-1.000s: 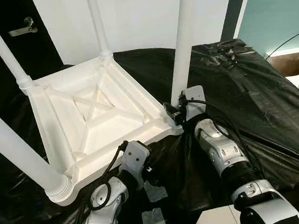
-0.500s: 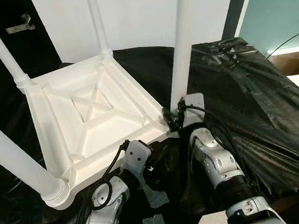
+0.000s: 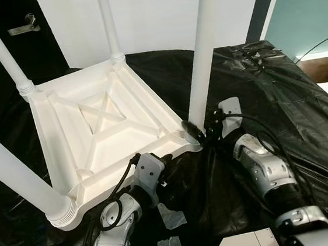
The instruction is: Building children table
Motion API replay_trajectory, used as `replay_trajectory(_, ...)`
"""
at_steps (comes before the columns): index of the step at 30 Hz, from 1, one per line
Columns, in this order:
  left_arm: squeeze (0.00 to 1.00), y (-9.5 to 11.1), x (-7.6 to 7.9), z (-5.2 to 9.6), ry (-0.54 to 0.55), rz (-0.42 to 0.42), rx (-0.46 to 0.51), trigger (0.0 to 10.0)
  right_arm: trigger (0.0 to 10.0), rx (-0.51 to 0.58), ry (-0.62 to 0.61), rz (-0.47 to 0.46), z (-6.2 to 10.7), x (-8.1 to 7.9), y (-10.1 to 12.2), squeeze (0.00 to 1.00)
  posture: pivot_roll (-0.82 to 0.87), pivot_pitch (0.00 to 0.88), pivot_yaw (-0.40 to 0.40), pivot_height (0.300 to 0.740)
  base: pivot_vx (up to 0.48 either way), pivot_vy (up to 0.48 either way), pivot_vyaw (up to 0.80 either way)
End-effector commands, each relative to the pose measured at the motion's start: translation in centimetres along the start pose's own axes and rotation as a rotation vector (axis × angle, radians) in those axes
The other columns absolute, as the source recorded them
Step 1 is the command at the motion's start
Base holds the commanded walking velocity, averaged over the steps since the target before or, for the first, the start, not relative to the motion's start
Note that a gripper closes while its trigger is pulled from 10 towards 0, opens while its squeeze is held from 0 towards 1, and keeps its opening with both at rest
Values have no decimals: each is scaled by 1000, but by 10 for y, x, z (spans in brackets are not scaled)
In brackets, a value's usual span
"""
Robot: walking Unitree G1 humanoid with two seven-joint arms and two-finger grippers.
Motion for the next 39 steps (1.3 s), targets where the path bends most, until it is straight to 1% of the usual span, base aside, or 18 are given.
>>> replay_trajectory(1, 0, -3, -8, 4, 84, 0, -20, 10000, 10000, -18, 99, 25, -1, 1, 0, 0, 117, 0, -29, 740, 0, 0, 0)
replay_trajectory(2, 0, -3, -8, 4, 84, 0, -20, 10000, 10000, -18, 99, 25, -1, 1, 0, 0, 117, 0, -29, 740, 0, 0, 0)
replay_trajectory(3, 0, -3, -8, 5, 83, -1, -23, 10000, 10000, -45, 162, 54, 0, 6, 0, 0, 116, 0, -27, 740, 0, 0, 0)
replay_trajectory(4, 0, -3, -8, 5, 83, -1, -23, 10000, 10000, -45, 162, 54, 0, 6, 0, 0, 116, 0, -27, 740, 0, 0, 0)
replay_trajectory(6, 0, -3, -9, 6, 81, -4, -27, 10000, 10000, -96, 270, 82, 0, 13, 3, 0, 120, 0, -26, 740, 0, 0, 0)
replay_trajectory(7, 0, -3, -9, 6, 81, -4, -27, 10000, 10000, -96, 270, 82, 0, 13, 3, 0, 120, 0, -26, 740, 0, 0, 0)
replay_trajectory(10, 0, -1, -14, 5, 91, -12, -24, 10000, 10000, -125, 363, 152, -9, 14, 11, 0, 132, 0, -27, 740, 0, 0, 0)
replay_trajectory(14, 0, 0, -14, 5, 93, -13, -22, 10000, 10000, -133, 387, 176, -12, 11, 12, 0, 140, 0, -26, 740, 0, 0, 0)
replay_trajectory(16, 0, 1, -13, 5, 95, -13, -21, 10000, 10000, -155, 421, 209, -15, 8, 12, 0, 145, 0, -27, 740, 0, 0, 0)
replay_trajectory(20, 0, 1, -12, 5, 96, -12, -22, 10000, 10000, -181, 458, 233, -16, 6, 10, 0, 150, 0, -29, 740, 0, 0, 0)
replay_trajectory(21, 0, 1, -12, 5, 98, -10, -23, 10000, 2392, -193, 472, 241, -17, 6, 9, 0, 152, 3, -34, 740, 0, 0, 0)
replay_trajectory(22, 0, 1, -12, 5, 98, -10, -23, 10000, 2392, -193, 472, 241, -17, 6, 9, 0, 152, 3, -34, 740, 0, 0, 0)
replay_trajectory(23, 0, 1, -11, 6, 99, -9, -24, 10000, 0, -200, 478, 245, -17, 7, 8, 0, 152, 3, -34, 740, 0, 0, 0)
replay_trajectory(27, 0, 0, -11, 6, 104, -6, -25, 10000, 0, -211, 476, 246, -16, 9, 6, 0, 153, 10, -40, 740, 0, 0, 0)
replay_trajectory(31, 0, 0, -9, 6, 106, 3, -25, 10000, 0, -236, 483, 220, -10, 13, -2, 0, 147, 17, -41, 740, 0, 0, 0)
replay_trajectory(34, 0, 0, -8, 5, 105, 8, -23, 10000, 0, -234, 485, 183, -6, 13, -5, 0, 134, 28, -46, 740, 0, 0, 0)
replay_trajectory(36, 0, 0, -7, 5, 102, 13, -22, 10000, 0, -227, 481, 142, -4, 11, -8, 0, 128, 33, -47, 740, 0, 0, 0)
replay_trajectory(39, 0, 0, -6, 4, 100, 15, -22, 10000, 0, -221, 472, 114, -2, 9, -10, 0, 121, 41, -46, 740, 0, 0, 0)
Point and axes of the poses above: a point about 5 cm out from each wrist's last joint towards the gripper, its own z axis pointing back from the gripper into the wrist, its own y axis along the axis of the wrist's last joint, x = y × z, the point moved 4 cm from there along -z, pointing out of the wrist towards the gripper
